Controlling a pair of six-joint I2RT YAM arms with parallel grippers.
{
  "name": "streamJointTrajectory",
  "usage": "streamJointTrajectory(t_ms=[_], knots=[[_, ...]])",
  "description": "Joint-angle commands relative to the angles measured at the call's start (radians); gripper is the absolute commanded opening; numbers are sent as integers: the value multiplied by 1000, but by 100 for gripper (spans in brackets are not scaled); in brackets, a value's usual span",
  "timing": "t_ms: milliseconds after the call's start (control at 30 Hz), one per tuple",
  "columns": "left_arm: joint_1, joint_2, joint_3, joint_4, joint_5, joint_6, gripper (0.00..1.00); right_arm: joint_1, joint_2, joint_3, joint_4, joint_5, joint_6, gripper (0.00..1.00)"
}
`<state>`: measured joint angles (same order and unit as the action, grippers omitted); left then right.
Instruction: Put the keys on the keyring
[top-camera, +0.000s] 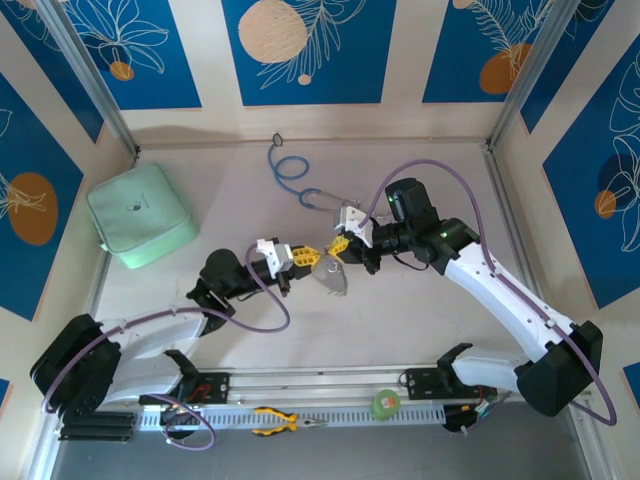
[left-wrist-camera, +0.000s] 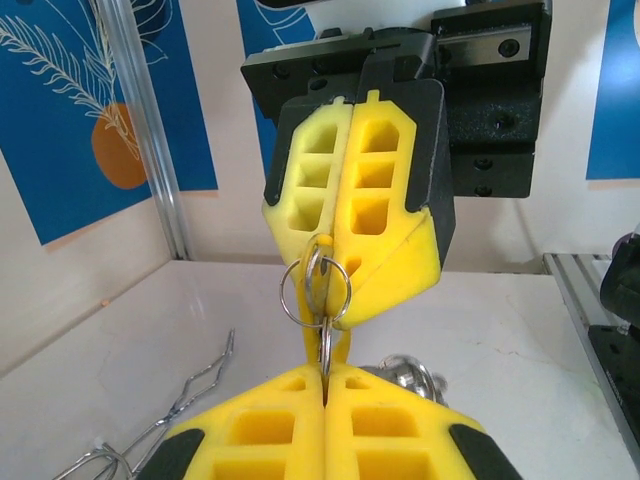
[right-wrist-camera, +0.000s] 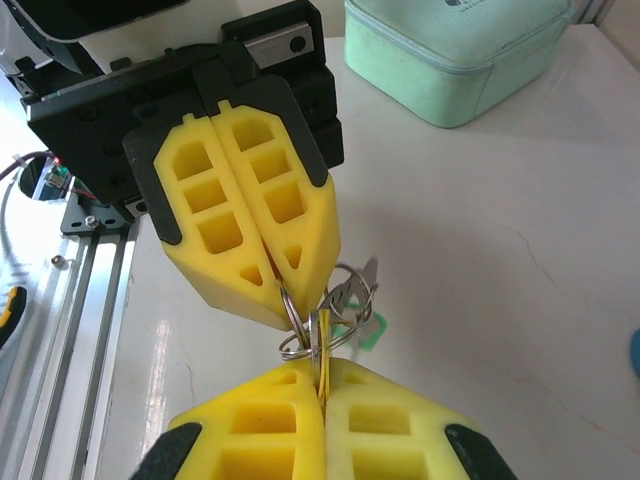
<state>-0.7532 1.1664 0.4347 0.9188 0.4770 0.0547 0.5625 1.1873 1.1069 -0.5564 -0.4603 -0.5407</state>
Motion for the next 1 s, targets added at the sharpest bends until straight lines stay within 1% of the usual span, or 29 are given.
streamJointTrajectory(t_ms=[0,67,100,167,200,233,300,333,367,433,500,600,700,767,833,867,967], knots=[[-5,-19,32,-43,-7,31,0,2,-32,18,4,8,2,0],[-6,-22,35,-63,-19,37,0,12,-34,25,-1,22,-1,0],[-6,-26,35,-73,-26,37,9,20,-33,30,-4,31,-4,0],[-5,-39,22,-67,-40,28,32,39,-28,41,-8,51,-9,0],[-5,-56,2,-46,-58,16,49,50,-24,49,-9,63,-10,0],[-5,-73,-21,-20,-88,-1,60,59,-18,55,-10,74,-10,0],[-4,-126,-78,29,-175,-27,78,85,1,67,-5,92,-4,0],[-4,-154,-102,36,-222,-31,83,99,13,72,0,101,-1,0],[-6,-198,-125,29,-296,-34,86,115,29,78,10,113,1,0],[-5,-300,-154,-27,-463,-37,87,150,63,95,32,124,15,0],[-4,-427,-162,-129,-667,-32,91,200,109,113,77,127,41,0],[-2,-589,-160,-238,-929,-9,93,272,179,134,178,108,118,0],[0,-709,-142,-325,-1117,-6,93,328,247,131,320,83,184,0],[0,-746,-125,-363,-1170,6,93,342,295,122,423,79,248,0],[-1,-754,-111,-379,-1194,20,93,344,344,124,457,77,288,0],[0,-746,-105,-379,-1204,25,93,344,366,133,428,88,277,0],[1,-703,-100,-367,-1207,27,93,328,401,142,267,165,191,0]])
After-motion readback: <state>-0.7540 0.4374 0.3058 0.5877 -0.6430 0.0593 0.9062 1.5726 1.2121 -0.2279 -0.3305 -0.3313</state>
